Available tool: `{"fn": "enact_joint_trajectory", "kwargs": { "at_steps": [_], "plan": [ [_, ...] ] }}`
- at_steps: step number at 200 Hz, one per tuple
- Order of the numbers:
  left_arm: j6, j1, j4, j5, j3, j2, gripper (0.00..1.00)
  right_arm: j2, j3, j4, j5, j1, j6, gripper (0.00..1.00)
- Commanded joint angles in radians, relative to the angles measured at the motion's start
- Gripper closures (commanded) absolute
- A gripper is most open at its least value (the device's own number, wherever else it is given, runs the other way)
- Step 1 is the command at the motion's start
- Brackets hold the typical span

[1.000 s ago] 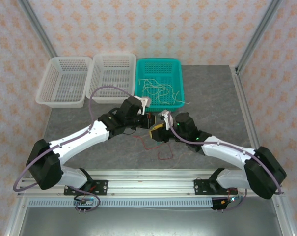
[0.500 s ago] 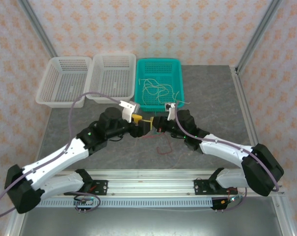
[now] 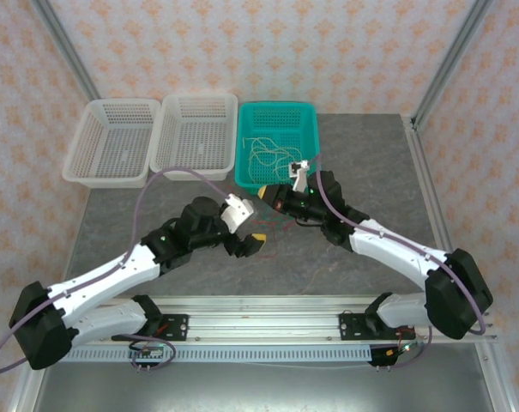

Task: Untangle the cables
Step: Untie the cables at the center of the table.

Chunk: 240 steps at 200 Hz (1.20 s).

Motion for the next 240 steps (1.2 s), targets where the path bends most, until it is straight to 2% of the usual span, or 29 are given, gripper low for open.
{"fn": "enact_joint_trajectory", "kwargs": {
  "at_steps": [1, 24, 43, 55, 77, 96, 126, 157, 240],
  "plan": [
    [0.045, -0.007, 0.113, 0.034, 0.04, 0.066, 0.2, 0.013, 0.053, -0.043, -0.057, -0.001, 0.042, 1.0],
    [0.029, -0.02, 0.149, 0.044, 0.063, 0.159, 0.29, 0.013, 0.078, -0.049, -0.068, -0.001, 0.068, 1.0],
    [-0.051, -0.023, 0.186, -0.018, 0.067, 0.201, 0.4, 0.001, 0.09, -0.051, -0.064, -0.003, 0.083, 1.0],
    [-0.088, -0.024, 0.209, -0.035, 0.061, 0.206, 0.53, -0.009, 0.094, -0.058, -0.056, -0.006, 0.1, 1.0],
    [-0.135, -0.024, 0.261, -0.069, 0.025, 0.182, 0.84, -0.03, 0.102, -0.116, -0.03, -0.038, 0.156, 1.0],
    [-0.14, -0.023, 0.237, -0.079, 0.013, 0.164, 1.0, -0.056, 0.095, -0.144, -0.017, -0.081, 0.184, 1.0],
    [-0.145, -0.024, 0.165, -0.088, -0.003, 0.128, 1.0, -0.115, 0.055, -0.188, 0.024, -0.177, 0.199, 1.0],
    [-0.161, -0.024, 0.12, -0.127, -0.029, 0.08, 1.0, -0.237, -0.01, -0.251, 0.068, -0.331, 0.232, 1.0],
    [-0.271, -0.022, -0.078, -0.422, -0.013, 0.073, 1.0, -0.44, -0.1, -0.536, 0.193, -0.699, 0.214, 1.0]
  ]
}}
